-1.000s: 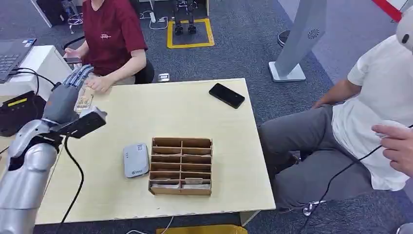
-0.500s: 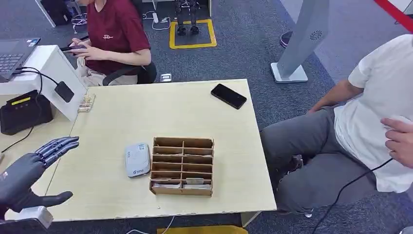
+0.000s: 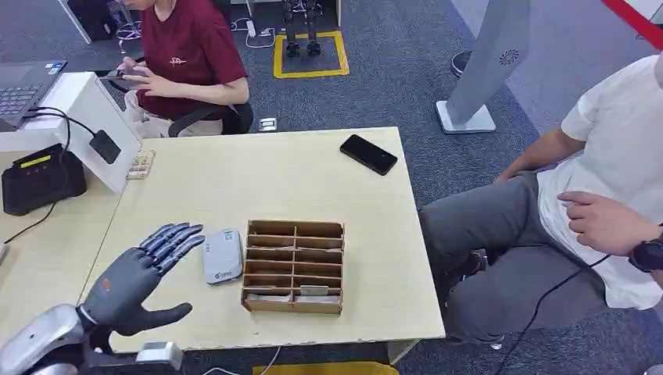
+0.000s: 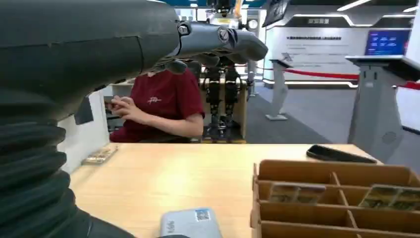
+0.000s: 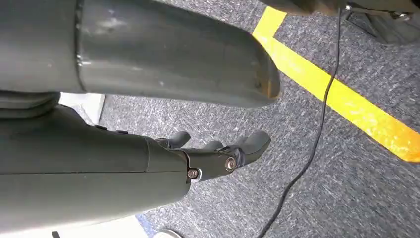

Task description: Pass the card to the sensor for recognition and then transmit it.

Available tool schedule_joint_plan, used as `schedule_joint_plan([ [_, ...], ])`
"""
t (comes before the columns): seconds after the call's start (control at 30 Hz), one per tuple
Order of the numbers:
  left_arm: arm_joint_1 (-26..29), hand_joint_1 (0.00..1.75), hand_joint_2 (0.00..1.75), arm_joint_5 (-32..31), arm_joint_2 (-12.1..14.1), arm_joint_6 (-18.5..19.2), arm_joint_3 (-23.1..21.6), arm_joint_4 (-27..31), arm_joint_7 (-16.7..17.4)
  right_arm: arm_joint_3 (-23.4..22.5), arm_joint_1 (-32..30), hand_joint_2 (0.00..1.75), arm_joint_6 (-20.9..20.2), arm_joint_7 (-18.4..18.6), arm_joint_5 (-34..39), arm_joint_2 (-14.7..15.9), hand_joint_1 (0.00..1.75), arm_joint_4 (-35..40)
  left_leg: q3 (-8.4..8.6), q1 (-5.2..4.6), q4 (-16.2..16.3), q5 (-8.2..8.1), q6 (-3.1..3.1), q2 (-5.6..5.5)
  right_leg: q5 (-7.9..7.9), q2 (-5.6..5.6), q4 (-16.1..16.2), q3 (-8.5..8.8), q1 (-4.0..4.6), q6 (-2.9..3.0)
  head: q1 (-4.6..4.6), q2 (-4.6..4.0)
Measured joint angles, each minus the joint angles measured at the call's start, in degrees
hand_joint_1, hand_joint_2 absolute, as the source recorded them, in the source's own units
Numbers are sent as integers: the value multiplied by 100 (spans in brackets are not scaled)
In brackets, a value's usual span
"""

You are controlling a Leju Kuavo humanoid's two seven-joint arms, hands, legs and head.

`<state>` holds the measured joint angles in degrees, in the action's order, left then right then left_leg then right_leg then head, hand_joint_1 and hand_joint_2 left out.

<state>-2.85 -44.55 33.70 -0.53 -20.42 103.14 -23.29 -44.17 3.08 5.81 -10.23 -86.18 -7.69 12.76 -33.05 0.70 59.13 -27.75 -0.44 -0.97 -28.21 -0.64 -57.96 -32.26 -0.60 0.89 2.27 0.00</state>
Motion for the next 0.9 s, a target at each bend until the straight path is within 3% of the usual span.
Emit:
schedule_joint_plan([
  [0.1, -434, 0, 175, -616, -395, -229, -688, -437, 374, -20, 9, 0, -2, 4, -4, -2, 0, 0, -1, -1, 2, 3, 5, 0, 5, 0, 0, 0, -1, -7, 0, 0],
  [0.2, -721, 0, 175, -961, -624, -400, -1211, -857, 583, -31, 21, 0, -9, 4, -6, -4, 0, 0, 1, -1, 2, 4, 6, 12, 10, -14, 0, -3, -1, -2, -2, 0],
  [0.4, -921, 0, 175, -1217, -823, -631, -1616, -1367, 701, -33, 17, 0, -20, 11, -7, -4, 0, 0, 1, 1, 2, 4, 6, 11, 9, -13, -1, -6, 1, -2, -4, 0],
  [0.67, -961, 0, 175, -1127, -828, -627, -1745, -1724, 708, -33, 16, 0, -37, 9, -7, -4, 0, 0, 0, 2, 0, 4, 6, 11, 9, -14, -2, -6, 3, -1, -4, 0],
  [0.9, -919, 0, 175, -941, -554, -579, -1743, -1761, 695, -33, 10, 0, -35, -11, -7, -4, 0, 0, -1, 2, 0, 4, 6, 11, 9, -13, -2, -5, 3, -1, -2, 0],
])
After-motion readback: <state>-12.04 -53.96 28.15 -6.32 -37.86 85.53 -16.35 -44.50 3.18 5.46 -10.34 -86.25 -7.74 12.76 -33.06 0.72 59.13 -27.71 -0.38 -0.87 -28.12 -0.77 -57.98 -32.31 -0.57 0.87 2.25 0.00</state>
